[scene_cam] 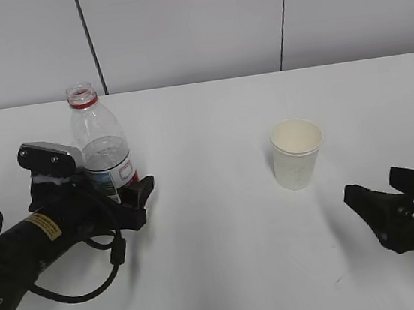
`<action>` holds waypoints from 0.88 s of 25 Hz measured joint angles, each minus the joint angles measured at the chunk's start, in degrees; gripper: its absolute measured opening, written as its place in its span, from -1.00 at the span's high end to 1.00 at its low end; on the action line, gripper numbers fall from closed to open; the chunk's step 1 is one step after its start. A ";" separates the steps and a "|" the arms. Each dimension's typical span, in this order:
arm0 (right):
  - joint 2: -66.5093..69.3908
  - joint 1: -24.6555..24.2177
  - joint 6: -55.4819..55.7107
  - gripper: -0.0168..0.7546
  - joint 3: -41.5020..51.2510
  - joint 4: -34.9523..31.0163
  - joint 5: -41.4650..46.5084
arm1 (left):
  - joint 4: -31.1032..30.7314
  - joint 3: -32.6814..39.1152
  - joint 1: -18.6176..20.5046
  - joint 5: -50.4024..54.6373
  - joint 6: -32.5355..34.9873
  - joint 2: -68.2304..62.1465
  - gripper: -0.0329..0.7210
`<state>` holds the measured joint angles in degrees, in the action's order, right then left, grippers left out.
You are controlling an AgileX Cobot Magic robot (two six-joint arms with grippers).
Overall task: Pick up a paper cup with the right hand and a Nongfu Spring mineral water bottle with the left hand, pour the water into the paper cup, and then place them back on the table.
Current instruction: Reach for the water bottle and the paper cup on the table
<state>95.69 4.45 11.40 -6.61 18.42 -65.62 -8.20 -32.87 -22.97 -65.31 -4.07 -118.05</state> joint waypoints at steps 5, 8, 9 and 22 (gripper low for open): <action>5.01 0.00 0.56 -0.66 -3.36 1.34 0.00 | -1.26 0.00 0.00 0.00 -0.10 0.00 -0.66; 8.04 0.00 0.70 -0.66 -5.90 1.55 0.00 | -2.13 0.00 0.00 0.00 -0.10 0.00 -0.66; 9.11 0.00 0.70 -0.66 -6.89 1.61 0.00 | -2.20 0.00 0.00 0.00 -0.10 0.00 -0.66; 17.80 0.00 0.70 -0.67 -17.85 3.47 -0.12 | -2.41 -0.05 0.00 0.00 -0.10 0.00 -0.66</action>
<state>113.49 4.45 12.09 -24.46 21.90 -65.74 -10.61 -32.92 -22.97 -65.31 -4.17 -118.05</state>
